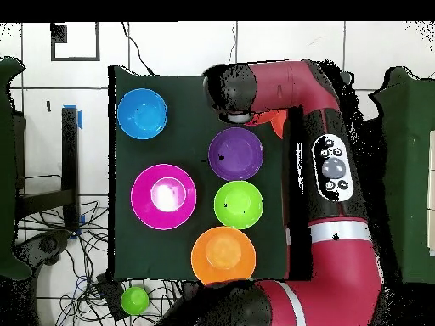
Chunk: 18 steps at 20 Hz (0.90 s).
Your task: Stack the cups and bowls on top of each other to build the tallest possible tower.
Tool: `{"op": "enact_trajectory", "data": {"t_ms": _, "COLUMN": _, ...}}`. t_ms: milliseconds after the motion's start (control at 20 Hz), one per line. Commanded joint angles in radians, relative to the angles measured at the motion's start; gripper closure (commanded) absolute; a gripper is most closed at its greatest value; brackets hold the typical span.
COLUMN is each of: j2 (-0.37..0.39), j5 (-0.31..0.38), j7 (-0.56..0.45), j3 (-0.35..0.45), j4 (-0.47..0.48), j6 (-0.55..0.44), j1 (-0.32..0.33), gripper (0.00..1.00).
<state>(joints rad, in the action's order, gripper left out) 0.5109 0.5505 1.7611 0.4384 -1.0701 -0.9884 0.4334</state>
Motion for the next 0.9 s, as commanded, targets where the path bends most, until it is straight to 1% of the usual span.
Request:
{"op": "enact_trajectory", "data": {"t_ms": 50, "j2": -0.065, "j5": 0.064, "j7": -0.394, "j3": 0.075, "j4": 0.081, "j6": -0.121, "j1": -0.014, "gripper": 1.0}}
{"op": "enact_trajectory", "data": {"t_ms": 150, "j2": -0.069, "j5": 0.066, "j7": -0.42, "j3": 0.079, "j4": 0.096, "j6": -0.136, "j1": -0.015, "gripper": 1.0}}
{"op": "enact_trajectory", "data": {"t_ms": 400, "j2": -0.051, "j5": 0.054, "j7": -0.405, "j3": 0.067, "j4": 0.074, "j6": -0.143, "j1": -0.02, "gripper": 1.0}}
{"op": "enact_trajectory", "data": {"t_ms": 450, "j2": -0.057, "j5": 0.052, "j7": -0.406, "j3": 0.068, "j4": 0.095, "j6": -0.163, "j1": -0.028, "gripper": 1.0}}
{"op": "enact_trajectory", "data": {"t_ms": 500, "j2": -0.055, "j5": 0.052, "j7": -0.404, "j3": 0.065, "j4": 0.096, "j6": -0.165, "j1": -0.031, "gripper": 1.0}}
{"op": "enact_trajectory", "data": {"t_ms": 550, "j2": -0.065, "j5": 0.054, "j7": -0.414, "j3": 0.069, "j4": 0.128, "j6": -0.189, "j1": -0.041, "gripper": 1.0}}
{"op": "enact_trajectory", "data": {"t_ms": 700, "j2": -0.056, "j5": 0.049, "j7": -0.395, "j3": 0.06, "j4": 0.128, "j6": -0.189, "j1": -0.042, "gripper": 1.0}}
{"op": "enact_trajectory", "data": {"t_ms": 900, "j2": -0.052, "j5": 0.052, "j7": -0.388, "j3": 0.053, "j4": 0.143, "j6": -0.212, "j1": -0.052, "gripper": 1.0}}
